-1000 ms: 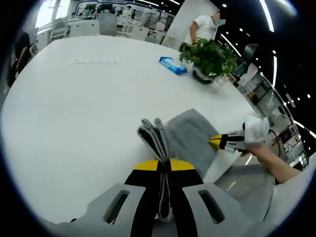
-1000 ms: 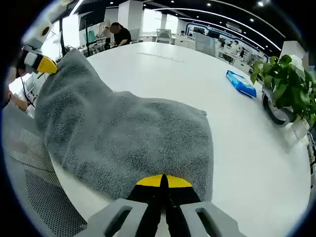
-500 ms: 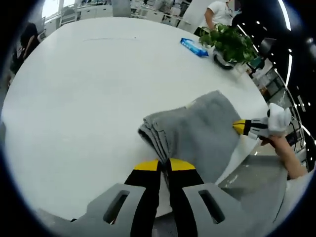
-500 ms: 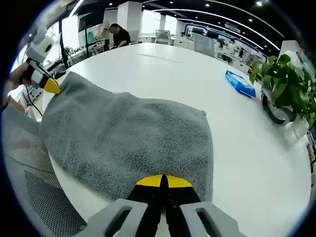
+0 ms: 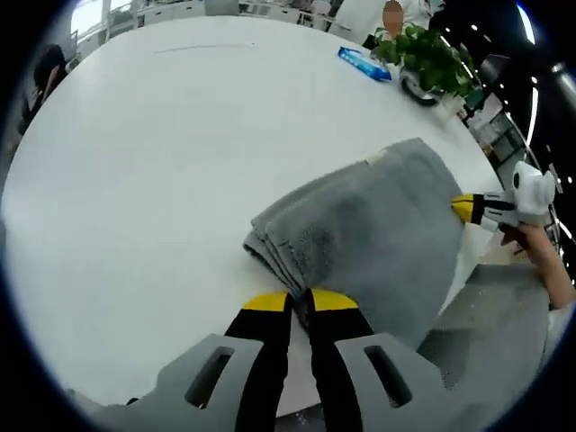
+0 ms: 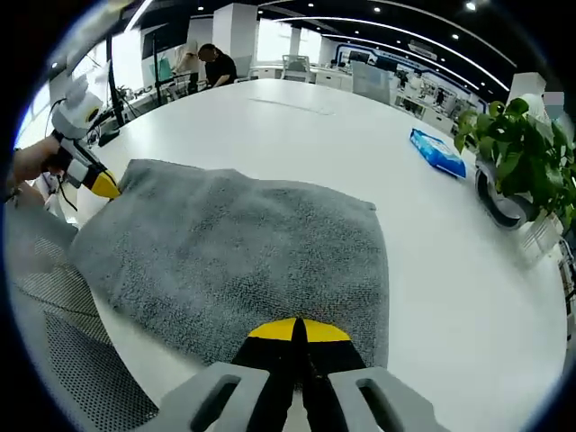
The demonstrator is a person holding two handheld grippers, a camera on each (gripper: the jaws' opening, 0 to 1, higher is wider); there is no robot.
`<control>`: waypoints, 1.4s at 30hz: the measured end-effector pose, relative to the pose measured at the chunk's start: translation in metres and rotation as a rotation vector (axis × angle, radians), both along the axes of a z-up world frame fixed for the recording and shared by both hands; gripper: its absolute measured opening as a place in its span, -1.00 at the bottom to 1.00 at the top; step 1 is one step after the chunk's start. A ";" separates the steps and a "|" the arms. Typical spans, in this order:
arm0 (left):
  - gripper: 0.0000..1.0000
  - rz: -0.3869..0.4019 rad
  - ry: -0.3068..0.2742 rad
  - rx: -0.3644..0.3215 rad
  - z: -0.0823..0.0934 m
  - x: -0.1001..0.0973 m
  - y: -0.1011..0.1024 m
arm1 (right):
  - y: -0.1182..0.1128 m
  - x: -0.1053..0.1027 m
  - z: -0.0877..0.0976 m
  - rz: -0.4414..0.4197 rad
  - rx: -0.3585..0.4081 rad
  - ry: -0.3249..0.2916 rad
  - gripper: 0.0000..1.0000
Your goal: Open the folded towel by lifting each exposed corner and separating the folded layers until the towel lies flat within the target outline without major curled edges
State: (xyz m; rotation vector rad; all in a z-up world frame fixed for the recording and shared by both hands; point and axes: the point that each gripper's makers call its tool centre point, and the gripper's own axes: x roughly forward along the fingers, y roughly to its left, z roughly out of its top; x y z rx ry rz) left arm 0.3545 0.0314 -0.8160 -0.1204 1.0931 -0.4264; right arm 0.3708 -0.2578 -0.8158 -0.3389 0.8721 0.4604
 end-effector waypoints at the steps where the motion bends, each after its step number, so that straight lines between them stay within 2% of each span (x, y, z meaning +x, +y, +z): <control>1: -0.87 -0.004 -0.001 0.002 -0.001 0.000 0.000 | 0.000 0.000 0.000 0.010 -0.013 -0.005 -1.00; 5: -0.88 -0.010 -0.024 0.000 -0.003 -0.001 0.000 | 0.001 0.001 0.000 0.020 -0.033 -0.013 -1.00; 11: -0.83 -0.101 -0.116 0.107 0.000 0.001 -0.002 | -0.001 0.001 0.001 -0.009 -0.001 -0.009 -1.00; 13: -0.72 -0.148 -0.143 0.143 0.001 0.002 0.000 | 0.001 0.002 0.003 -0.042 0.037 0.007 -1.00; 14: -0.65 -0.168 -0.138 0.161 0.004 0.000 0.002 | 0.003 0.003 0.006 -0.053 0.059 0.005 -1.00; 16: -0.54 -0.149 -0.144 0.153 0.012 -0.001 0.003 | 0.008 0.014 0.022 -0.070 0.128 -0.062 -0.72; 17: -0.49 -0.127 -0.152 0.126 0.017 0.000 0.002 | 0.010 0.020 0.033 -0.090 0.168 -0.108 -0.50; 18: -0.45 -0.079 -0.174 0.083 0.028 0.002 0.001 | 0.013 0.025 0.042 -0.096 0.205 -0.144 -0.42; 19: -0.45 -0.058 -0.193 0.067 0.034 0.003 0.001 | 0.017 0.027 0.051 -0.090 0.242 -0.174 -0.42; 20: -0.45 -0.042 -0.223 0.057 0.045 0.004 0.001 | 0.018 0.028 0.054 -0.090 0.249 -0.184 -0.51; 22: -0.45 -0.046 -0.259 0.087 0.055 0.003 0.003 | 0.024 0.025 0.057 -0.047 0.229 -0.192 -0.67; 24: -0.47 -0.078 -0.324 0.114 0.068 0.003 -0.004 | 0.038 0.020 0.057 0.015 0.236 -0.179 -0.89; 26: -0.53 -0.112 -0.351 0.098 0.074 0.000 -0.018 | 0.059 0.011 0.057 0.075 0.293 -0.148 -0.94; 27: -0.54 -0.135 -0.359 0.059 0.075 -0.003 -0.031 | 0.068 0.007 0.057 0.097 0.313 -0.137 -0.95; 28: -0.54 -0.141 -0.355 0.044 0.075 -0.004 -0.036 | 0.081 0.000 0.056 0.141 0.335 -0.114 -0.95; 30: -0.55 -0.176 -0.302 -0.005 0.068 -0.012 -0.056 | 0.100 -0.012 0.054 0.228 0.343 -0.089 -0.95; 32: -0.61 -0.226 -0.298 -0.016 0.063 -0.012 -0.072 | 0.112 -0.022 0.049 0.285 0.324 -0.072 -0.96; 36: -0.70 -0.336 -0.302 0.040 0.050 -0.008 -0.092 | 0.130 -0.044 0.037 0.378 0.306 0.007 -0.98; 39: -0.78 -0.357 -0.307 0.076 0.040 0.001 -0.098 | 0.137 -0.059 0.026 0.446 0.258 0.046 -0.98; 42: -0.86 -0.372 -0.312 0.078 0.033 0.010 -0.105 | 0.142 -0.070 0.013 0.520 0.183 0.072 -0.98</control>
